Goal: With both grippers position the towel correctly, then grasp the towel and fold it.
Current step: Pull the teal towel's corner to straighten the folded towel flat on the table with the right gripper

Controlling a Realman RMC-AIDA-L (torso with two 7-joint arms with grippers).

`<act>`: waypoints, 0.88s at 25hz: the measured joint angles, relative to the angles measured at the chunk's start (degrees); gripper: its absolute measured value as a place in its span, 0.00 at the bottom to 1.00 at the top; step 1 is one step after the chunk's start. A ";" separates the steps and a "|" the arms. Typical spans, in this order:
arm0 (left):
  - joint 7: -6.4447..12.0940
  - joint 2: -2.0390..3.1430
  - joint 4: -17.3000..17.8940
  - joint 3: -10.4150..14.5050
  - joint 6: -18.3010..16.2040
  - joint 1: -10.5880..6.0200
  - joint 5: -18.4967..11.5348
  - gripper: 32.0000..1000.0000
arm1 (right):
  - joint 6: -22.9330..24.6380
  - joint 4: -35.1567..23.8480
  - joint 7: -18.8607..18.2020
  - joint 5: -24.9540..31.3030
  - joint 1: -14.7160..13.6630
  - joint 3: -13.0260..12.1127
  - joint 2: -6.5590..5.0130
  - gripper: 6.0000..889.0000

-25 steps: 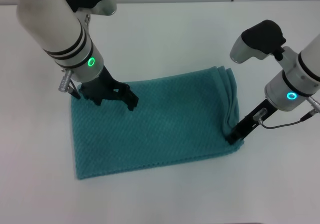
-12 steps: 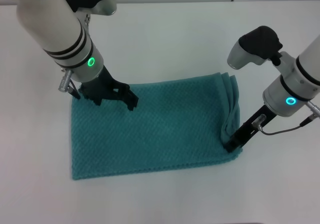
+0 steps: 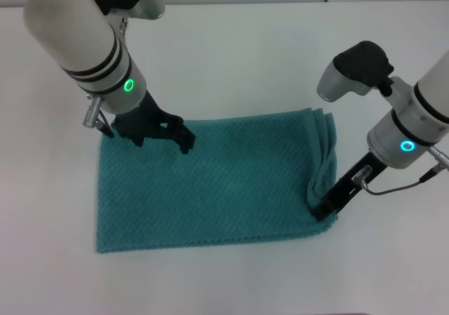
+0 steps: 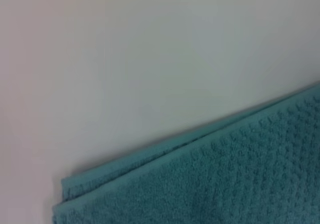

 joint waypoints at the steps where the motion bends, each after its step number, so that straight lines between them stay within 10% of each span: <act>1: 0.00 0.00 0.00 0.00 0.00 0.00 0.00 0.91 | 0.01 0.00 0.00 0.00 0.00 0.00 0.01 0.17; 16: 0.00 0.00 -0.01 0.00 0.00 0.00 0.00 0.91 | 2.24 -0.55 -0.09 2.31 0.00 -0.17 -0.41 0.20; 22: 0.00 0.00 -0.01 0.00 0.00 0.01 0.00 0.91 | 3.79 -1.69 -0.11 2.22 0.00 -0.46 -0.34 0.61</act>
